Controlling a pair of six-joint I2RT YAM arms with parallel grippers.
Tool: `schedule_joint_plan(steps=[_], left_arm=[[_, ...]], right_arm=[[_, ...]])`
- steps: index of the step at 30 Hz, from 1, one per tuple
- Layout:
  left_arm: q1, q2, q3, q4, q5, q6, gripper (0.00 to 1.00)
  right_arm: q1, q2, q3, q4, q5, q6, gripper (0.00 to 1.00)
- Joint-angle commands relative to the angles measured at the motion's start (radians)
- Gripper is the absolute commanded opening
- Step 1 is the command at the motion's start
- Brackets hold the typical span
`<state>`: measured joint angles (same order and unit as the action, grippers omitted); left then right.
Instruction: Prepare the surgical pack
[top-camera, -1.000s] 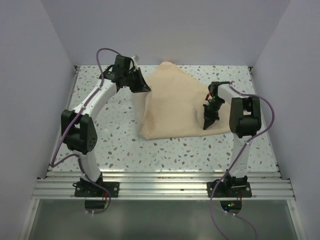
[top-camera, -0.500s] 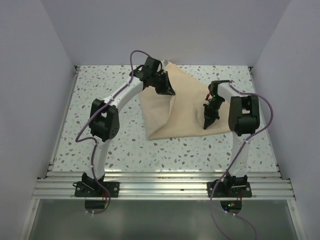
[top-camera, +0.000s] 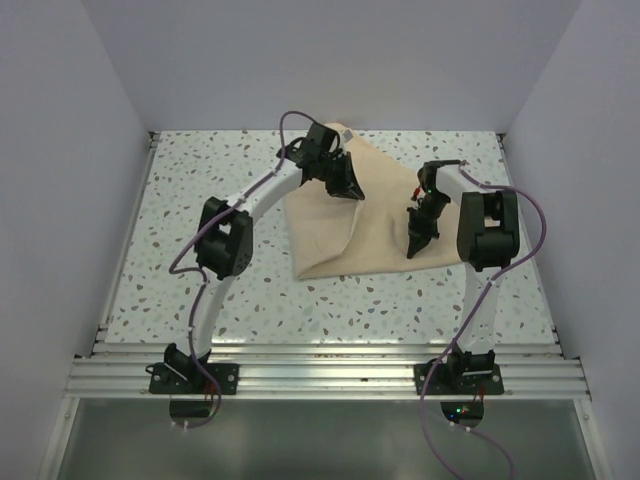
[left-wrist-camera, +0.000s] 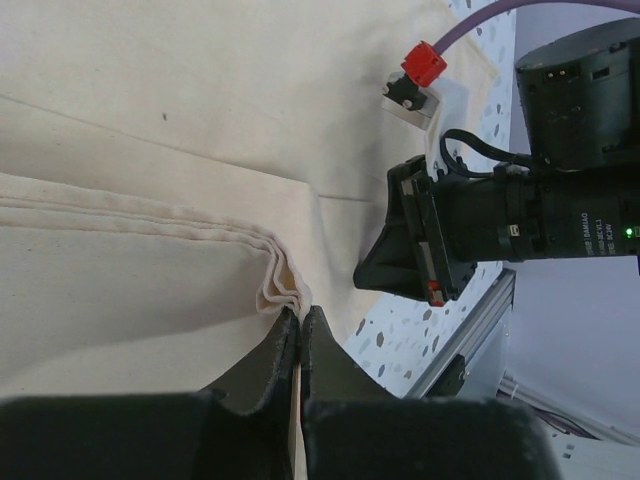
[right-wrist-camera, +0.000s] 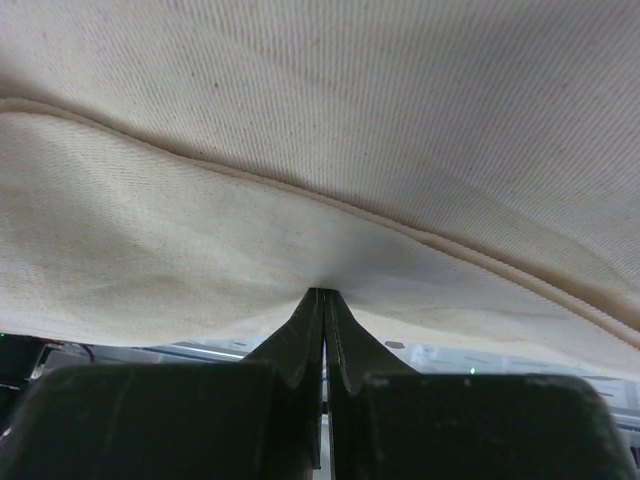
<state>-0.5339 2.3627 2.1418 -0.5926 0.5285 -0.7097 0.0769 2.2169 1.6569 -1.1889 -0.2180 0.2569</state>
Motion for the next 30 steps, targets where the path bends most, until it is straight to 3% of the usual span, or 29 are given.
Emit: schedule_joint_plan(steps=[1,26,29,30], left_arm=[[-0.041,0.009,0.056,0.043,0.044,-0.019,0.0],[-0.069,0.082,0.023,0.06,0.059,0.013,0.0],[-0.074,0.083,0.035,0.057,0.038,0.03,0.27],[-0.074,0.076,0.039,0.036,0.021,0.044,0.49]], right_arm=[[-0.003,0.021,0.009,0.074,0.008,-0.002,0.0],[-0.003,0.021,0.034,0.052,0.003,0.001,0.0],[-0.003,0.007,0.041,0.043,0.005,0.005,0.0],[-0.003,-0.011,0.052,0.038,0.005,0.01,0.0]])
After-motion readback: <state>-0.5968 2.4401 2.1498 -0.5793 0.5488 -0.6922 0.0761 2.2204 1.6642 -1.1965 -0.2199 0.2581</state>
